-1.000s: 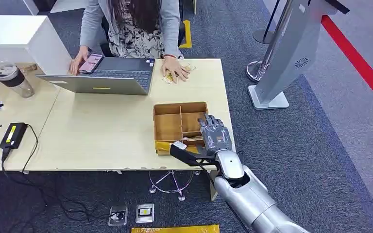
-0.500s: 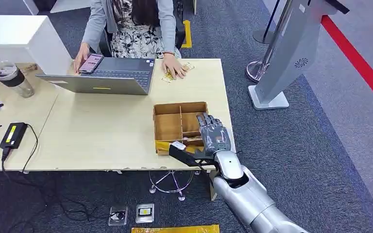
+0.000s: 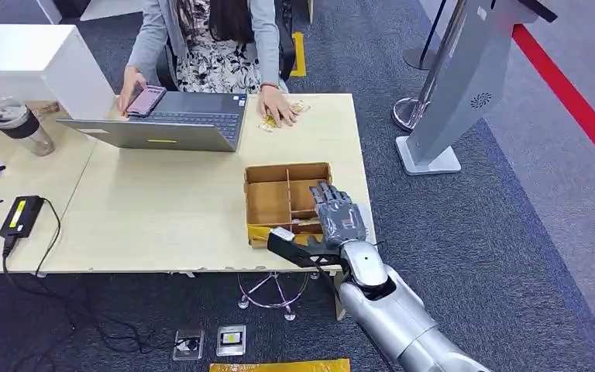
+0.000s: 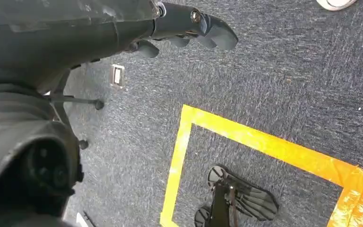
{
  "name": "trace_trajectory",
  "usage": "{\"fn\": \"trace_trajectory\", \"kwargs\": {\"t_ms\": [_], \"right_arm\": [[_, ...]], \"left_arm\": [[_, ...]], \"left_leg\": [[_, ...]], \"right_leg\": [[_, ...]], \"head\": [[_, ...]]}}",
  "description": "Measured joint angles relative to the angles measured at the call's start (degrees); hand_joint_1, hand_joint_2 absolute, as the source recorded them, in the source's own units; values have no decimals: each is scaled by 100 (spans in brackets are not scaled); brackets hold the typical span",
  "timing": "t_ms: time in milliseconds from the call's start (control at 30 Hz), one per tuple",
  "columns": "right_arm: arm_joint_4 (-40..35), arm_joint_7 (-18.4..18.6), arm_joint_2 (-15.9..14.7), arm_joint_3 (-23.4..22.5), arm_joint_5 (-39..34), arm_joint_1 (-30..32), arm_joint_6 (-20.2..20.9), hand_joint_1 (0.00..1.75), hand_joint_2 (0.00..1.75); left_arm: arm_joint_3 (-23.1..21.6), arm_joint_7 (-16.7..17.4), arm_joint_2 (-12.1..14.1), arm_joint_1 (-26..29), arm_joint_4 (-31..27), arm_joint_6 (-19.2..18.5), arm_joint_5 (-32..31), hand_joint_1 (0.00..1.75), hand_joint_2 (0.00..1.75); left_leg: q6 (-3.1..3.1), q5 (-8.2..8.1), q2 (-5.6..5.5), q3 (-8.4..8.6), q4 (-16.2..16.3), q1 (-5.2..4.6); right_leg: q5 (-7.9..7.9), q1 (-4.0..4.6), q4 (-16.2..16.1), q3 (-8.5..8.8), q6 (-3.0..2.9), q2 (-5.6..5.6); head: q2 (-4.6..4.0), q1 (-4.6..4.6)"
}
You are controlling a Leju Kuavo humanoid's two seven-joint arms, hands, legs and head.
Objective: Pass the card to the sensor for recognition and then transmit it.
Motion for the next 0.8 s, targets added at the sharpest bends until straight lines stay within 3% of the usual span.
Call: {"fn": "trace_trajectory", "kwargs": {"t_ms": [67, 100, 133, 167, 200, 567, 600, 633, 700, 800], "right_arm": [[0, -9, 0, 0, -31, 0, 11, 175, 175], [0, -22, 0, 0, -48, 0, 24, 141, 175], [0, -42, 0, 0, -59, 0, 28, 141, 175], [-2, -41, 0, 0, -65, 0, 28, 38, 175], [-4, -42, 0, 0, -65, 0, 28, 0, 175], [-4, -57, 0, 7, -105, -3, -83, 0, 175], [-4, -63, 0, 7, -118, -4, -90, 24, 175], [-4, -72, 2, 7, -125, -6, -100, 157, 175], [-4, -101, 7, 9, -142, -11, -140, 175, 175], [-2, -162, 9, 11, -190, -16, -214, 175, 175]], "left_arm": [[0, 0, 0, 0, 0, -4, -2, 0, 0], [0, 0, 0, 0, 0, -9, -2, 0, 0], [0, 0, 2, 0, 0, -15, -2, 0, 0], [0, 0, 2, 0, 0, -22, -2, 0, 0], [0, 0, 2, 0, 0, -20, -2, 0, 0], [-2, 0, 2, 0, 0, -20, 31, 0, 0], [-2, 0, 2, 0, 0, -20, 31, 0, 0], [-2, 0, 2, 0, 0, -20, 31, 0, 0], [-7, 0, 2, 0, 0, -22, 31, 0, 0], [-20, 0, 4, 0, 0, -37, 35, 0, 0]], "left_leg": [[0, 0, 0, 0, 0, 0], [0, 0, 0, 0, 0, 0], [0, 0, 0, 0, 0, 0], [0, 0, 0, 0, 0, 0], [0, 0, 0, 0, 0, 0], [0, 0, 0, 0, 0, 0], [0, 0, 0, 0, 0, 0], [0, 0, 0, 0, 0, 0], [0, 0, 0, 0, 0, 0], [0, 0, 0, 0, 0, 0]], "right_leg": [[0, 0, 0, 0, 0, 0], [0, 0, 0, 0, 0, 0], [0, 0, 0, 0, 0, 0], [0, 0, 0, 0, 0, 0], [0, 0, 0, 0, 0, 0], [0, 0, 0, 0, 0, 0], [0, 0, 0, 0, 0, 0], [0, 0, 0, 0, 0, 0], [0, 0, 0, 0, 0, 0], [0, 0, 0, 0, 0, 0]], "head": [[0, 0], [0, 0], [0, 0], [0, 0], [0, 0], [0, 0], [0, 0], [0, 0], [0, 0], [0, 0]]}}
